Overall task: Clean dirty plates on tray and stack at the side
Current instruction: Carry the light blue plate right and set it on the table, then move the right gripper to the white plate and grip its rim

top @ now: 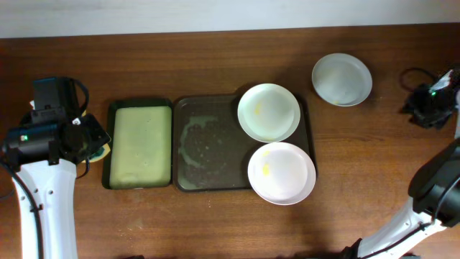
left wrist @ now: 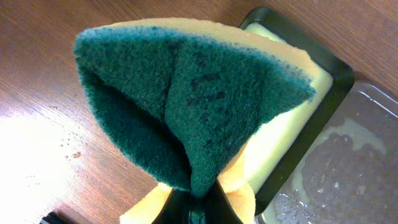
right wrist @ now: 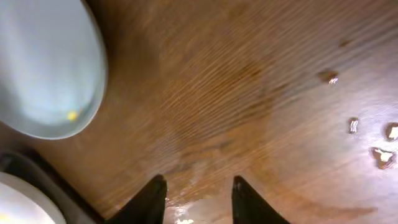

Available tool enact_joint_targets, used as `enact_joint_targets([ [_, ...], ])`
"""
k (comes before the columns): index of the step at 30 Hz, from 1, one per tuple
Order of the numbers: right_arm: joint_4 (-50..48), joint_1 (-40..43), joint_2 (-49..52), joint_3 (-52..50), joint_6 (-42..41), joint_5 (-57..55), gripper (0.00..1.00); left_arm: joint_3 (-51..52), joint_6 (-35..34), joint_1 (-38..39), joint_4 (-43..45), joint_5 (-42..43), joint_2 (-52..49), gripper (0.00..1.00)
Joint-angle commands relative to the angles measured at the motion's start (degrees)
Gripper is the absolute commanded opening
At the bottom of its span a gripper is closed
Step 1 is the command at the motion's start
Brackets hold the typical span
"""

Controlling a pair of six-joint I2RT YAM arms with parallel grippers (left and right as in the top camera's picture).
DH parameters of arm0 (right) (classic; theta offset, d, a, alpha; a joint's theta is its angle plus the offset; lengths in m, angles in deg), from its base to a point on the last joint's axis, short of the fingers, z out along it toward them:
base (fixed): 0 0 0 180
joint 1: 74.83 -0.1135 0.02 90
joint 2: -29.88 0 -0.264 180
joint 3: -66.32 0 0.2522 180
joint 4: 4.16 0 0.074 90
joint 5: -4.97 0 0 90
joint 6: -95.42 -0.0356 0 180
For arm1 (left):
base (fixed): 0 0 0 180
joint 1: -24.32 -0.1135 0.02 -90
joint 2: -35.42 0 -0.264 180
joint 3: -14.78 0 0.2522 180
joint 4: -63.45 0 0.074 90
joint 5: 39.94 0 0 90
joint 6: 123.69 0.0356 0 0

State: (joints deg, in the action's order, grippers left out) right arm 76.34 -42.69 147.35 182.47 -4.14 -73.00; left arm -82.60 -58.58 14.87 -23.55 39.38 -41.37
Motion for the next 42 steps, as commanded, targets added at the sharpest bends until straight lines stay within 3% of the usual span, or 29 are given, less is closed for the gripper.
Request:
enact_joint_targets([
  [1, -2.7, -3.5, -1.0, -1.8, 4.9, 2.1, 0.55, 0.1, 0.2, -0.1, 0.2, 1.4, 0.8, 0.00],
  [4, -10.3, -10.6, 1.3, -1.8, 0.9, -2.6, 0.66, 0.1, 0.2, -0.1, 0.2, 2.1, 0.7, 0.00],
  [9, -22.8, -17.4, 5.6, -1.8, -6.4, -16.5, 0.66, 0.1, 0.2, 0.0, 0.6, 2.1, 0.7, 0.00],
  [12, -25.2, -16.9, 9.3, -1.8, -7.8, -17.6, 0.66, 0.1, 0.4, 0.0, 0.6, 1.9, 0.7, 0.00],
  [13, -25.6, -16.6, 10.3, -1.8, -8.0, -17.4, 0.61, 0.1, 0.7, 0.0, 0.6, 1.9, 0.7, 0.00],
  [15, -25.7, -16.6, 11.0, -2.1, -8.2, -17.4, 0.39, 0.1, 1.0, 0.0, 0.6, 1.9, 0.7, 0.00],
  [18, -25.6, -16.6, 13.6, -3.2, -12.2, -16.9, 0.37, 0.1, 1.0, 0.0, 0.6, 1.9, 0.7, 0.00],
  [19, -25.4, -16.6, 13.7, -3.2, -12.2, -16.6, 0.28, 0.1, 1.0, 0.0, 0.4, 1.9, 0.7, 0.00],
  [20, -24.6, -16.4, 13.2, -2.8, -12.2, -16.7, 0.06, 0.1, 1.2, 0.0, 0.3, 1.9, 0.7, 0.00],
  [24, -12.2, -10.8, 7.8, -2.3, -12.2, -16.8, 0.04, 0.1, 2.1, 0.0, 0.1, 3.9, 0.7, 0.00],
  [30, 7.9, -1.9, 7.7, -5.4, -12.0, -16.5, 0.04, 0.1, 2.8, 0.0, -1.4, 5.4, 0.7, 0.00],
  [31, 10.0, -1.1, 7.7, -5.4, -11.9, -15.5, 0.11, 0.1, 2.7, 0.0, -1.4, 5.4, 0.7, 0.00],
  [32, 11.2, -0.9, 7.7, -5.4, -9.7, -14.2, 0.60, 0.1, 2.7, 0.0, -1.4, 5.4, 0.7, 0.00],
  [33, 12.2, -1.0, 7.7, -5.3, -5.5, -11.0, 0.89, 0.1, 2.7, 0.0, -1.4, 5.4, 0.7, 0.00],
  [34, 14.1, -1.0, 7.7, -3.8, 1.7, -2.7, 1.00, 0.1, 2.7, 0.2, -1.4, 5.4, 0.7, 0.00],
  [35, 16.2, -1.1, 7.7, -1.9, 2.0, -0.4, 1.00, 0.1, 2.7, 0.5, -1.4, 5.5, 0.7, 0.00],
  [38, 25.2, -4.3, 7.7, 10.0, 5.1, 3.1, 0.98, 0.1, 2.8, 3.8, -0.4, 5.7, 0.7, 0.00],
  [40, 27.4, -6.8, 7.7, 15.1, 5.1, 11.6, 0.98, 0.1, 4.0, 4.5, 0.2, 5.7, 0.7, 0.00],
  [41, 25.6, -8.5, 7.7, 16.2, 5.1, 15.8, 0.77, 0.1, 4.0, 4.5, 0.2, 5.8, 0.7, 0.00],
  [42, 23.9, -11.6, 7.7, 16.1, 8.0, 19.5, 0.49, 0.1, 4.0, 4.5, -0.1, 5.8, 0.7, 0.00],
])
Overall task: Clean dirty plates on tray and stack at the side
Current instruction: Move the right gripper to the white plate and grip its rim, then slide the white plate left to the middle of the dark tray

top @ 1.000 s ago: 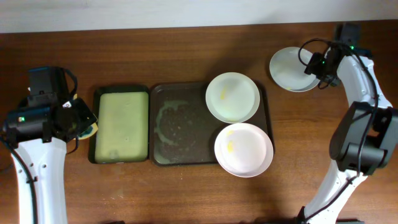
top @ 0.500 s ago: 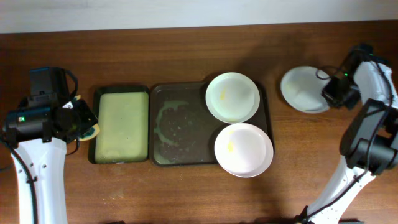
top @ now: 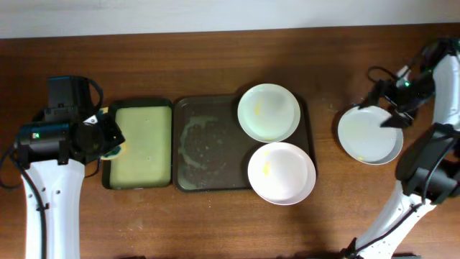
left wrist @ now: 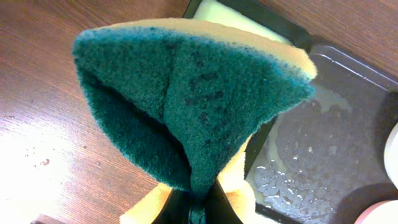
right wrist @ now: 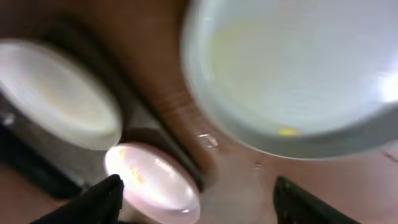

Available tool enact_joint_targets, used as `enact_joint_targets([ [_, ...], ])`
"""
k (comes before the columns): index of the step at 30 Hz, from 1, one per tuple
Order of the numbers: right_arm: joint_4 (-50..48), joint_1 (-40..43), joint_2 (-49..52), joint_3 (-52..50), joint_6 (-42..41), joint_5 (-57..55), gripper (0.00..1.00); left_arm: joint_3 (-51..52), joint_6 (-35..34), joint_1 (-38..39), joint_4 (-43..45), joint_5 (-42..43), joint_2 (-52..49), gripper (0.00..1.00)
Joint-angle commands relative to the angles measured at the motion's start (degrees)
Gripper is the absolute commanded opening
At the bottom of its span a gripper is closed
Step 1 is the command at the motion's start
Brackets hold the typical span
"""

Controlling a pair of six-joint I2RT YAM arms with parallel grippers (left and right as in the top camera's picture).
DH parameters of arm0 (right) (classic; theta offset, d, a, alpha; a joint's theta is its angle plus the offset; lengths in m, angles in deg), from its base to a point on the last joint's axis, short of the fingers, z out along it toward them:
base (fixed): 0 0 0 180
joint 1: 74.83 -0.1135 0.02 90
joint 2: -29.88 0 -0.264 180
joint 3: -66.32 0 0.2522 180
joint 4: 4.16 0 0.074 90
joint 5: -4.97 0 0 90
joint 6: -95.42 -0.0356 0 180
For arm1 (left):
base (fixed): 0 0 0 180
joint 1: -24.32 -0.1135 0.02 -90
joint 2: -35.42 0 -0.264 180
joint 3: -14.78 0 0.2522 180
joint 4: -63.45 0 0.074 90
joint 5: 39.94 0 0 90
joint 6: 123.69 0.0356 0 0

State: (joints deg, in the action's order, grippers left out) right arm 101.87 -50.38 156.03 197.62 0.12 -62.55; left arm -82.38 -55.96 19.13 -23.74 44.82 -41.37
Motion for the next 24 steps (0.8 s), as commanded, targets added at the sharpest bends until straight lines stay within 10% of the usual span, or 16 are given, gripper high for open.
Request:
enact_joint_targets([
  [1, -3.8, -8.4, -1.0, 1.0, 7.4, 6.7, 0.38, -0.1, 5.3, 0.2, 0.1, 2.5, 0.7, 0.00],
  [8, -18.4, -32.0, 2.4, 0.7, 1.6, -23.6, 0.46, -0.1, 7.8, 0.2, -0.6, 5.5, 0.7, 0.00],
  [22, -28.4, -33.4, 7.4, -7.8, 0.3, -23.1, 0.40, -0.1, 7.8, 0.2, -0.7, 5.5, 0.7, 0.00],
  [24, -28.9, -33.4, 7.3, -7.1, 0.3, -21.5, 0.04, -0.1, 7.8, 0.2, -0.7, 5.5, 0.7, 0.00],
])
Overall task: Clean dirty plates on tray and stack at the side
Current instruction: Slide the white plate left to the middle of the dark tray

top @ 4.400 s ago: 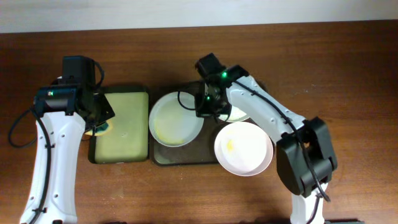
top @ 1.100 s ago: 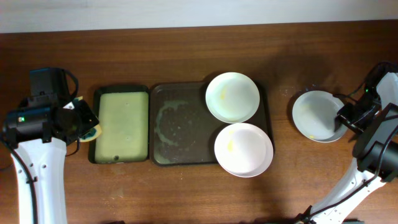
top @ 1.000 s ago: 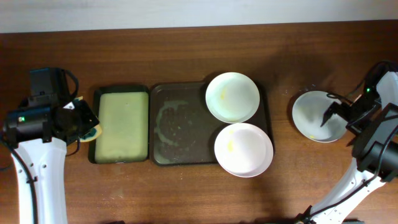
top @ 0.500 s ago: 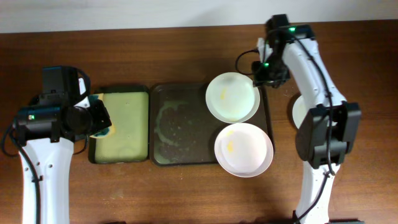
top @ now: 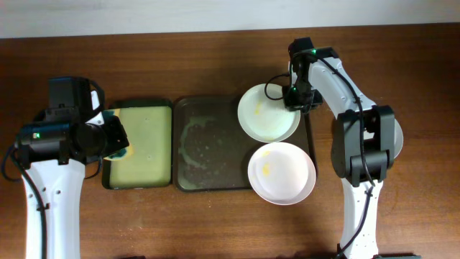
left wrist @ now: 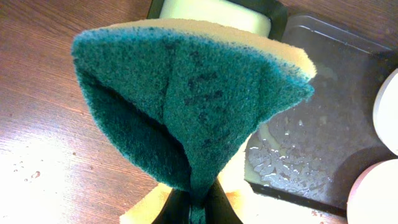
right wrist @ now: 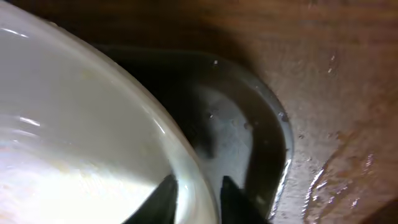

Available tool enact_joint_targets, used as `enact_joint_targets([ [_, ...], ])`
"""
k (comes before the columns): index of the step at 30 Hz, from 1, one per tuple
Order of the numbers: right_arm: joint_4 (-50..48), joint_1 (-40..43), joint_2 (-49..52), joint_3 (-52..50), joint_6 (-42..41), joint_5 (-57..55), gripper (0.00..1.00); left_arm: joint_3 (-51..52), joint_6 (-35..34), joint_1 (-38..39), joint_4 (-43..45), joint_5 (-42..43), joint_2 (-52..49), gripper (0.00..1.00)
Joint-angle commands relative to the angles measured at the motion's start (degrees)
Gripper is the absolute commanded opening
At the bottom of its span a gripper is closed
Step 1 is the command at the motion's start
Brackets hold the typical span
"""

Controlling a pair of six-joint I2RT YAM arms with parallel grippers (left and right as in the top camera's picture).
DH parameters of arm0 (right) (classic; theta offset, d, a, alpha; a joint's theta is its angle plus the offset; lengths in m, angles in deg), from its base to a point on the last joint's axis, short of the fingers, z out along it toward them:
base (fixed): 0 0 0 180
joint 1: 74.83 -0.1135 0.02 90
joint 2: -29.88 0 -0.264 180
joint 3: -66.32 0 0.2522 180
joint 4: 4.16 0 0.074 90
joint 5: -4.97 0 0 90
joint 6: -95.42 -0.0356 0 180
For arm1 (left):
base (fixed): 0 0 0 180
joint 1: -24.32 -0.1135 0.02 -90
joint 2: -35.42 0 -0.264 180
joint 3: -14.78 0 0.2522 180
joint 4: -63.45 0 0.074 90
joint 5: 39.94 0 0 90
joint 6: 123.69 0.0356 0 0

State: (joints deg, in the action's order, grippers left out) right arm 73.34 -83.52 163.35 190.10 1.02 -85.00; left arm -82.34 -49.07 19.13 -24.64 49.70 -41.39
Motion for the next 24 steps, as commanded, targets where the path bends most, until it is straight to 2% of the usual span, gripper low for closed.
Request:
enact_joint_targets([
  [1, -0.3, -0.3, 0.0, 1.6, -0.6, 5.5, 0.04, -0.1, 1.0, 0.2, 0.3, 0.6, 0.7, 0.00],
  [3, 0.1, -0.7, 0.0, 4.0, -0.6, 23.3, 0.04, -0.1, 1.0, 0.2, 0.3, 0.6, 0.7, 0.00],
  [4, 0.6, -1.5, 0.0, 4.0, -0.6, 28.0, 0.04, -0.1, 1.0, 0.2, 0.3, 0.6, 0.7, 0.00],
  [6, 3.1, -5.4, 0.0, 4.0, -0.5, 25.9, 0.04, -0.1, 1.0, 0.2, 0.3, 0.6, 0.7, 0.00],
  [9, 7.1, -13.3, 0.0, 4.0, -1.5, 14.4, 0.04, -0.1, 1.0, 0.2, 0.1, 0.6, 0.8, 0.00],
  [11, 8.9, -16.8, 0.0, 3.8, -8.8, 8.1, 0.04, -0.1, 1.0, 0.2, 0.1, 0.6, 0.7, 0.00],
  [12, 9.6, -17.4, 0.0, 3.8, -9.9, 8.2, 0.07, -0.1, 1.0, 0.2, 0.1, 0.6, 0.8, 0.00],
  [13, 9.9, -17.7, 0.0, 3.8, -9.9, 8.3, 0.27, -0.1, 1.0, 0.2, 0.2, 0.6, 0.8, 0.00],
  [14, 10.0, -17.7, 0.0, 3.8, -9.9, 8.3, 0.39, -0.1, 1.0, 0.2, 0.2, 0.6, 0.7, 0.00],
  [17, 15.5, -14.1, -5.2, 4.5, -2.5, 10.4, 0.38, 0.0, 1.0, 0.2, 0.2, 0.6, 0.8, 0.00],
  [21, 32.7, -5.7, -12.9, 4.5, -2.5, 4.0, 0.43, 0.2, 1.0, 0.2, 0.1, 0.6, 0.7, 0.00],
  [24, 33.6, -2.9, -14.4, -3.0, -2.5, 4.0, 0.45, 2.1, 1.4, 0.2, 0.5, 0.6, 0.7, 0.00],
])
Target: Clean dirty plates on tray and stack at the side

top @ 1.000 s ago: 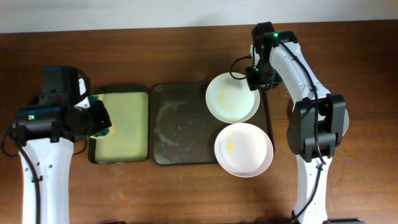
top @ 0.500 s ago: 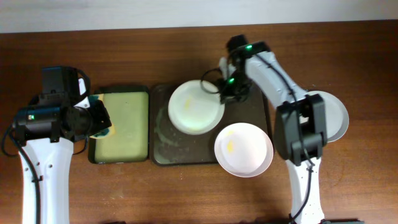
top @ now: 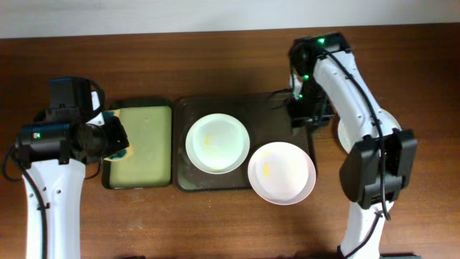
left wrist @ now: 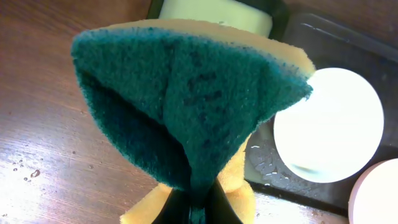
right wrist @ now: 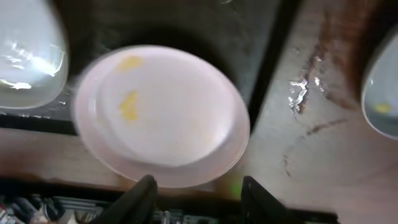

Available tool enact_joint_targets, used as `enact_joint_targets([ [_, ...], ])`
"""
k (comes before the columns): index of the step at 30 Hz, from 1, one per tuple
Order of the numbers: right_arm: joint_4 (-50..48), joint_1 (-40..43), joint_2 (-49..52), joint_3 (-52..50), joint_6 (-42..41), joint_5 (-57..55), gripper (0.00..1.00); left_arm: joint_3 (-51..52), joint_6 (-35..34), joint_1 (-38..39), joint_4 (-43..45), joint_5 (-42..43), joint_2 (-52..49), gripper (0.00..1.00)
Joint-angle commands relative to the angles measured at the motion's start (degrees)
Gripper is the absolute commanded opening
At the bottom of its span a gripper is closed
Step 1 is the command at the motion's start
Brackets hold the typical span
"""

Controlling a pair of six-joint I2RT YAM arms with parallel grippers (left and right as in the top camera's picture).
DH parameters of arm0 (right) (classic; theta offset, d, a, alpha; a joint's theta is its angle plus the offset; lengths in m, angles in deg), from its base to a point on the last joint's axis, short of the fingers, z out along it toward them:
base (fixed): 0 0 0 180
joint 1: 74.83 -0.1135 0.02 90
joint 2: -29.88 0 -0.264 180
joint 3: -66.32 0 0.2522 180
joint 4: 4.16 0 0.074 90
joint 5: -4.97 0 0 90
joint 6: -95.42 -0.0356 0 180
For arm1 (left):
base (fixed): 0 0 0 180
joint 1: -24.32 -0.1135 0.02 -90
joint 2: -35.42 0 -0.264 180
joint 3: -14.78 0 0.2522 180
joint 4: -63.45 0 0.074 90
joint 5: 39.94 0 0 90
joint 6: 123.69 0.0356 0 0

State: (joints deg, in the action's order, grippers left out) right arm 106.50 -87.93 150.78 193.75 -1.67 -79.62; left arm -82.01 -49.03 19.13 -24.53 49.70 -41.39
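A white plate (top: 218, 142) with faint yellow smears lies in the middle of the dark wet tray (top: 188, 108). A pinkish plate (top: 282, 173) with yellow stains sits at the tray's front right corner, overhanging its edge. My right gripper (top: 310, 119) hangs open over the tray's right edge; in the right wrist view it (right wrist: 202, 199) is above the pinkish plate (right wrist: 161, 115) with nothing between its fingers. My left gripper (left wrist: 193, 211) is shut on a folded green and yellow sponge (left wrist: 186, 93) by the basin's left edge.
A green basin (top: 140, 144) of soapy water stands left of the tray. A pale plate (top: 392, 124) lies on the table right of the tray, mostly hidden under my right arm. Water smears mark the wood (right wrist: 298, 93) beside the tray.
The white plate has gone from the tray's back right corner to the tray's middle. My right gripper, then at that plate's rim, is now open over the tray's right edge. The left arm is unchanged.
A pale plate lay at the table's back right, my right gripper open far right, the sponge held left of the basin. Then that plate lay nearer, right of the tray. Then my right gripper was at the back white plate's rim; now that plate lies mid-tray.
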Motion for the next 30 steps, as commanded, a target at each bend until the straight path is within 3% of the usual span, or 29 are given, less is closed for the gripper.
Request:
enact_joint_targets([
  [1, -0.6, 1.5, -3.9, -13.0, 0.2, -1.6, 0.45, 2.7, 1.4, 0.2, 1.1, 0.6, 0.7, 0.00],
  [5, -13.7, 1.6, -15.5, -34.7, -4.4, -1.6, 0.46, 3.0, 1.4, 0.2, 2.2, 0.6, 0.7, 0.00],
  [11, -29.3, 1.7, -16.6, -47.8, -11.5, -8.5, 0.34, 3.0, 1.3, 0.2, 2.0, 0.7, 0.7, 0.00],
  [12, -30.1, 1.7, -16.6, -48.0, -11.6, -8.5, 0.28, 3.0, 1.3, 0.2, 2.0, 0.7, 0.7, 0.00],
  [13, -31.1, 1.7, -16.6, -48.2, -11.9, -8.5, 0.09, 3.0, 1.3, 0.2, 2.0, 0.7, 0.7, 0.00],
  [14, -31.7, 1.8, -16.6, -48.2, -11.9, -8.5, 0.04, 3.0, 1.3, 0.2, 2.0, 0.6, 0.7, 0.00],
  [18, -32.9, 10.9, -16.6, -40.8, -11.1, -6.5, 0.04, 3.0, 1.3, 0.2, 2.1, 0.7, 0.7, 0.00],
  [21, -40.4, 16.2, -16.6, -36.6, -6.7, -2.1, 0.04, 3.1, 1.3, 0.2, 2.9, 0.7, 0.7, 0.00],
  [27, -43.6, 12.6, -14.6, -37.0, -3.8, -2.6, 0.04, 3.1, 3.3, 6.6, 4.4, 0.6, -1.1, 0.00],
  [29, -43.0, 12.5, -14.6, -37.3, -2.0, -0.9, 0.35, 3.1, 3.3, 7.0, 5.1, 0.7, -1.9, 0.00],
  [30, -43.2, 12.3, -14.6, -37.2, 1.7, 1.0, 0.62, 3.1, 3.6, 7.0, 5.9, 1.5, -2.4, 0.00],
])
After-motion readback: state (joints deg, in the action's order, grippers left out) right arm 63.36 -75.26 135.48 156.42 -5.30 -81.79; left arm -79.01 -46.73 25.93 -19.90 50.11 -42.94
